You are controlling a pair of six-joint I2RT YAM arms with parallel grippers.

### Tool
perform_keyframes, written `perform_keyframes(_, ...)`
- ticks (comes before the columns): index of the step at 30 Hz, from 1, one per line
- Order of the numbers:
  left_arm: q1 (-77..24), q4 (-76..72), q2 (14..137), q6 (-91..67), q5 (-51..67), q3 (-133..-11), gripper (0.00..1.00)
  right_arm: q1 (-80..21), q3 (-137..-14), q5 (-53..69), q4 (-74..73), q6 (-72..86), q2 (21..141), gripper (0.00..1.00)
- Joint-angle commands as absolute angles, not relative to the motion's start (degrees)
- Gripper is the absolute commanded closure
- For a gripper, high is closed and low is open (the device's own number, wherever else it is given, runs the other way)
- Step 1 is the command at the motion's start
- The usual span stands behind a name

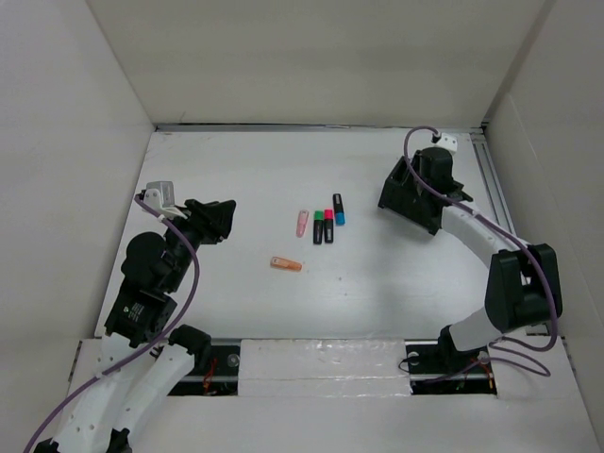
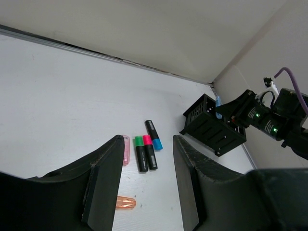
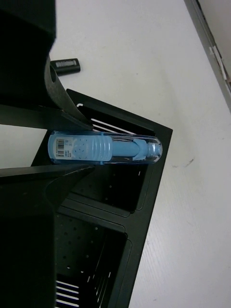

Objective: Organize the desk

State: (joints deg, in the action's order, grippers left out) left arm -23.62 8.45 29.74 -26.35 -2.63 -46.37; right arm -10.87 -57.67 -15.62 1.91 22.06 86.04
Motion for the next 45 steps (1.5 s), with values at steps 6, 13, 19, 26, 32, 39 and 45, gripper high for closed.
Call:
perform_keyframes(6, -23.4, 6.2, 29.5, -25.5, -2.6, -46.0, 0.59, -11.5, -62.1, -16.7, 3.8, 21.7, 85.4, 0.56)
perform_keyframes(13, -23.4, 6.1, 30.1, -25.4, -2.5, -46.1, 0.59, -12.7, -61.3, -18.0, 3.2, 21.4, 83.1, 0.46)
perform_keyframes(19, -23.4, 6.1, 30.1, -25.3, -2.7, -46.2, 0.59, -19.5, -58.8, -18.2, 4.6, 20.8, 78.5, 0.97)
perform_keyframes(26, -23.4, 6.5, 29.4, -24.9, -4.0, -46.4, 0.59, -34.8, -56.8, -8.5, 3.8, 21.6, 85.0, 1.00)
perform_keyframes(32, -23.4, 6.4, 29.3, -24.9, -4.0, -46.4, 0.59, -44.4, -62.1, -8.2, 0.2, 19.2, 96.5, 0.63)
perform_keyframes(39, -23.4, 6.8, 28.7, -25.0, -4.7, -46.2, 0.59, -45.5, -69.2, -8.9, 0.3, 18.5, 103.8, 0.47)
perform_keyframes(45, -23.4, 6.9, 28.3, -24.8, -4.7, -46.2, 0.59, -44.8, -74.3, -12.9, -2.0, 17.8, 109.6, 0.42)
